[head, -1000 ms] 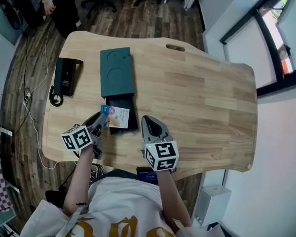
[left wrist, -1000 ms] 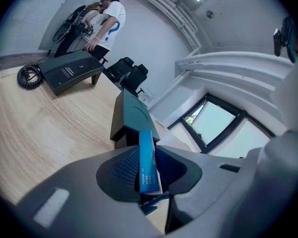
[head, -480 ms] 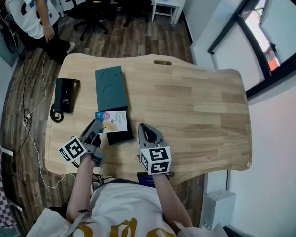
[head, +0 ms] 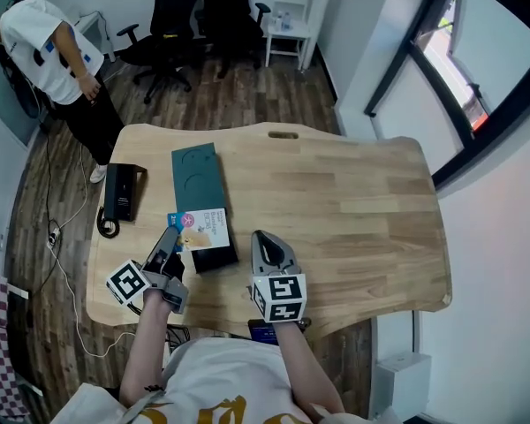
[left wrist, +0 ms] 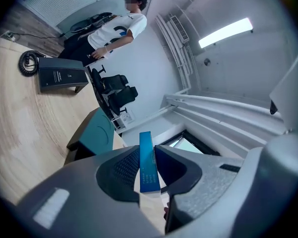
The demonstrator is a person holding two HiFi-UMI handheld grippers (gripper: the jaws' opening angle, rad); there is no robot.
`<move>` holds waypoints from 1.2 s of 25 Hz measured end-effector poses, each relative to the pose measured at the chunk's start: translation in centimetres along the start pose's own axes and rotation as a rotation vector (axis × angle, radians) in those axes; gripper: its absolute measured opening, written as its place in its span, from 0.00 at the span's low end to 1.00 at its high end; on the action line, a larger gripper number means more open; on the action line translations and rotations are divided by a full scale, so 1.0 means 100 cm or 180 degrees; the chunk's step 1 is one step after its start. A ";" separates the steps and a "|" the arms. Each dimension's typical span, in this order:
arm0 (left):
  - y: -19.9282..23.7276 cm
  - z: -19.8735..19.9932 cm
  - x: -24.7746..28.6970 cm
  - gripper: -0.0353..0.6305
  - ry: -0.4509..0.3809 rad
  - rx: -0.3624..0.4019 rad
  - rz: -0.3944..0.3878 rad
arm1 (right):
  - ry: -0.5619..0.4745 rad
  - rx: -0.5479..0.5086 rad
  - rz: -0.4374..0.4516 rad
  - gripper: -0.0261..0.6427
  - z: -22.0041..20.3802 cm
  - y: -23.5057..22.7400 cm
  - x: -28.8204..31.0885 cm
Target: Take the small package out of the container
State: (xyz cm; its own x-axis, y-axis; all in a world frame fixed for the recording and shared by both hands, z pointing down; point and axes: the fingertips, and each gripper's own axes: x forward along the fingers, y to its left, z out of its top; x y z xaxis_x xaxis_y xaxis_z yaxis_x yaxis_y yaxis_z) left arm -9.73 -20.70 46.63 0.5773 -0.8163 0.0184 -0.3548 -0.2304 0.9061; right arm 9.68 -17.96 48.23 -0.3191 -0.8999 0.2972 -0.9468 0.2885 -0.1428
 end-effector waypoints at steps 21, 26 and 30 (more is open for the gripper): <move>0.004 0.007 -0.015 0.20 -0.0096 -0.0193 0.0029 | -0.0066 0.0002 -0.0152 0.04 0.005 -0.007 -0.015; 0.009 0.009 -0.018 0.20 -0.0120 -0.0221 0.0062 | -0.0056 -0.0032 -0.0126 0.04 0.006 -0.007 -0.012; 0.015 0.010 -0.018 0.20 -0.0110 -0.0180 0.0114 | -0.0035 -0.0039 -0.0094 0.04 0.005 -0.006 -0.007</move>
State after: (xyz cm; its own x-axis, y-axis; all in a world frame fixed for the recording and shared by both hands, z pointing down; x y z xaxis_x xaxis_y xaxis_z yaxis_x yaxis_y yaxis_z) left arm -12.07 -20.12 47.56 0.5389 -0.8415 0.0375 -0.3321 -0.1713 0.9276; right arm 10.47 -17.63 47.61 -0.2905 -0.9117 0.2907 -0.9563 0.2656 -0.1225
